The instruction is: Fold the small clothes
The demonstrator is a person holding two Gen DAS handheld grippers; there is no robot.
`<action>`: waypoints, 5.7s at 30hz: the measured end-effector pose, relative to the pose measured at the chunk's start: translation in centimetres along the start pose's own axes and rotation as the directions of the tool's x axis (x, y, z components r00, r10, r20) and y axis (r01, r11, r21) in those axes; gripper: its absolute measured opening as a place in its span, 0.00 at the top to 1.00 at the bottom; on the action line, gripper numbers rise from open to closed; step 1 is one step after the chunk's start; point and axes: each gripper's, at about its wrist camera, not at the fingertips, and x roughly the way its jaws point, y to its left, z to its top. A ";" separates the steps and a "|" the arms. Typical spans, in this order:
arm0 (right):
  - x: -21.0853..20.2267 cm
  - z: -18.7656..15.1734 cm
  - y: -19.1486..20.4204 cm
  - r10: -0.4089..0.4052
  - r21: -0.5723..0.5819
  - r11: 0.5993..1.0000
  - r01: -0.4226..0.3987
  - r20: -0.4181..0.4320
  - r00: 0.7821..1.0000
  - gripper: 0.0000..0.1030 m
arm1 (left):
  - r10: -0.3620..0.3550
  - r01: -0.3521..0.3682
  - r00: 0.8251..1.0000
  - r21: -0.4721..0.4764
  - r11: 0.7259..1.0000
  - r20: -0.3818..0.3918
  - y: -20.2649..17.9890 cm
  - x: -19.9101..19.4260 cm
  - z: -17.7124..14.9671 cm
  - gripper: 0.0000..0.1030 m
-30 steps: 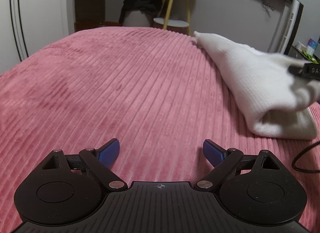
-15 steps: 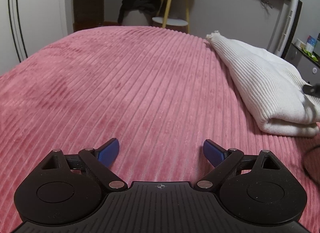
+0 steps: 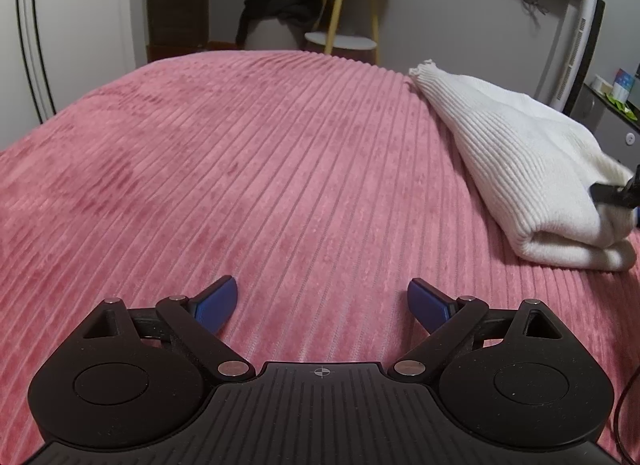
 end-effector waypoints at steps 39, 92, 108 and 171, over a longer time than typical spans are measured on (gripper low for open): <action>2.7 -0.5 5.7 -0.130 -0.649 0.689 0.323 0.328 0.936 0.76 | -0.261 0.265 0.963 -0.076 0.961 0.065 -6.7 3.7 10.2 0.06; 2.4 3.5 -6.6 0.111 0.062 0.992 -0.107 -0.076 0.991 0.37 | -0.512 0.462 0.845 -0.274 0.844 -0.152 -7.3 11.7 10.4 0.04; 2.2 2.4 -3.8 0.277 0.142 0.955 -0.261 -0.104 0.955 0.60 | -0.492 0.468 0.866 -0.201 0.860 -0.089 -3.1 5.8 10.4 0.63; -7.5 -9.7 7.7 -0.249 -0.579 0.781 0.235 0.055 0.967 0.30 | 0.068 -0.064 0.994 0.049 0.997 -0.083 -2.9 -2.7 0.4 0.00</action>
